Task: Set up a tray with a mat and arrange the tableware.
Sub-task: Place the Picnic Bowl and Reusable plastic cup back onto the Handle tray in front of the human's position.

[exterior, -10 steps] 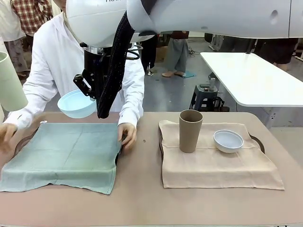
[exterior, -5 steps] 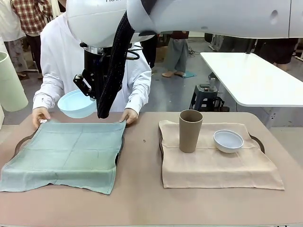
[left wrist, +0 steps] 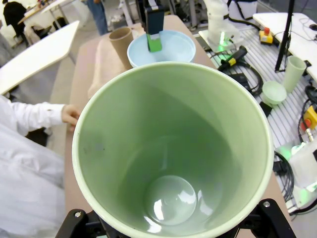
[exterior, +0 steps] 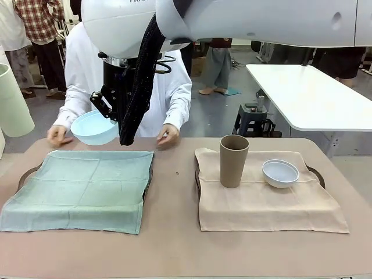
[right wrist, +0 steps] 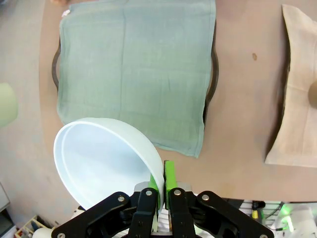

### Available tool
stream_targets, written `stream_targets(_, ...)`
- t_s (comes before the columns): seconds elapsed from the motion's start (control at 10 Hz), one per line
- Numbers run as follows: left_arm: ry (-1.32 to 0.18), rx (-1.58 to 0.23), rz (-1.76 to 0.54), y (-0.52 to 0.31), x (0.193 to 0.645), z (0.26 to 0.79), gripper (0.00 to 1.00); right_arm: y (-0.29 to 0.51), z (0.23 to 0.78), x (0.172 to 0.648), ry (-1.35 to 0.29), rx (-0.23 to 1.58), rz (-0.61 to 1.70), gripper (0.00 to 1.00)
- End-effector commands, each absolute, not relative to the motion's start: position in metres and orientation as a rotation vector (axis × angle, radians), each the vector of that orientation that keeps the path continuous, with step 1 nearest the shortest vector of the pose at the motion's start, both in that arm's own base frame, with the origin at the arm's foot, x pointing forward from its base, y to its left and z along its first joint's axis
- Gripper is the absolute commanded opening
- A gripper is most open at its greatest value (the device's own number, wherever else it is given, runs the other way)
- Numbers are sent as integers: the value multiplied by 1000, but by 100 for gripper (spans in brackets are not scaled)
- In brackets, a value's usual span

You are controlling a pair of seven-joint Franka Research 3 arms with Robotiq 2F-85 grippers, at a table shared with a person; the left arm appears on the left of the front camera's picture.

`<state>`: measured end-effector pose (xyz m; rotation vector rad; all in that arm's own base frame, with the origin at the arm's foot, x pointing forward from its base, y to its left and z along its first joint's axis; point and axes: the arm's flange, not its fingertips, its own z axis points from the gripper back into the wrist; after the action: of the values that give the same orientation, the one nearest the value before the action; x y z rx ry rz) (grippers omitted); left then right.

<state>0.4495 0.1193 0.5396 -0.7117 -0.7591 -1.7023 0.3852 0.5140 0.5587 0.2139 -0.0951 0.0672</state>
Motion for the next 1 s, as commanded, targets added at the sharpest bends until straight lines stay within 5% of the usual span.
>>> stream_targets(0.0, -766, -696, -1718, 118, 448, 542, 0, 514, 559, 386, -104, 207, 69, 0)
stream_targets(0.2, -766, -696, -1718, 118, 448, 542, 0, 514, 559, 386, -104, 207, 69, 0)
stream_targets(0.3, -759, -712, -1702, 119, 450, 540, 84, 514, 559, 385, -95, 214, 67, 4)
stream_targets(0.9, -707, -815, -1685, 76, 504, 407, 84, 515, 443, 459, -15, 276, 121, 4)
